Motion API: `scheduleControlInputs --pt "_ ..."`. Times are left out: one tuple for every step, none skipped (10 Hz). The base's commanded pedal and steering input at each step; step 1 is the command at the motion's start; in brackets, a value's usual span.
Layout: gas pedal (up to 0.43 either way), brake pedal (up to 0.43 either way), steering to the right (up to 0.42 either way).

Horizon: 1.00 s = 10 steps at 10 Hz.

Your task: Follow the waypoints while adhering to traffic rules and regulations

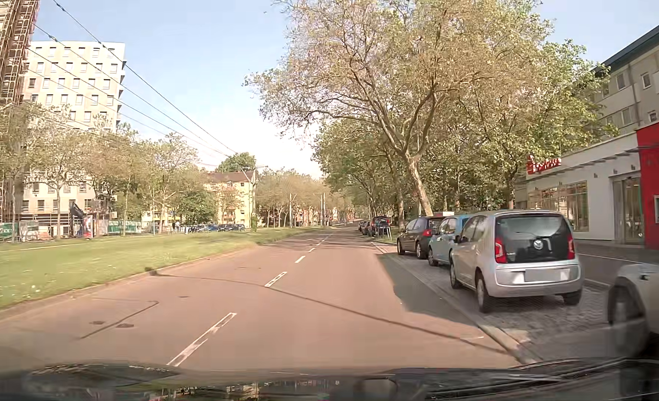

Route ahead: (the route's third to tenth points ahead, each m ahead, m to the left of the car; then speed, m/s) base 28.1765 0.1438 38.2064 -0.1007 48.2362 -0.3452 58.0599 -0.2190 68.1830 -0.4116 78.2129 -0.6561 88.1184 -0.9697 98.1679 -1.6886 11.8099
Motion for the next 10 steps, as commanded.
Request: scheduleControlInputs --pt "0.118 0.0 -0.003" --pt "0.118 0.0 -0.003" --pt "0.118 0.0 -0.003" --pt "0.118 0.0 -0.003" --pt "0.118 0.0 -0.003" --pt "0.118 0.0 -0.002" --pt "0.118 0.0 -0.001" --pt "0.118 0.0 -0.001" --pt "0.118 0.0 -0.001" --pt "0.118 0.0 -0.001"
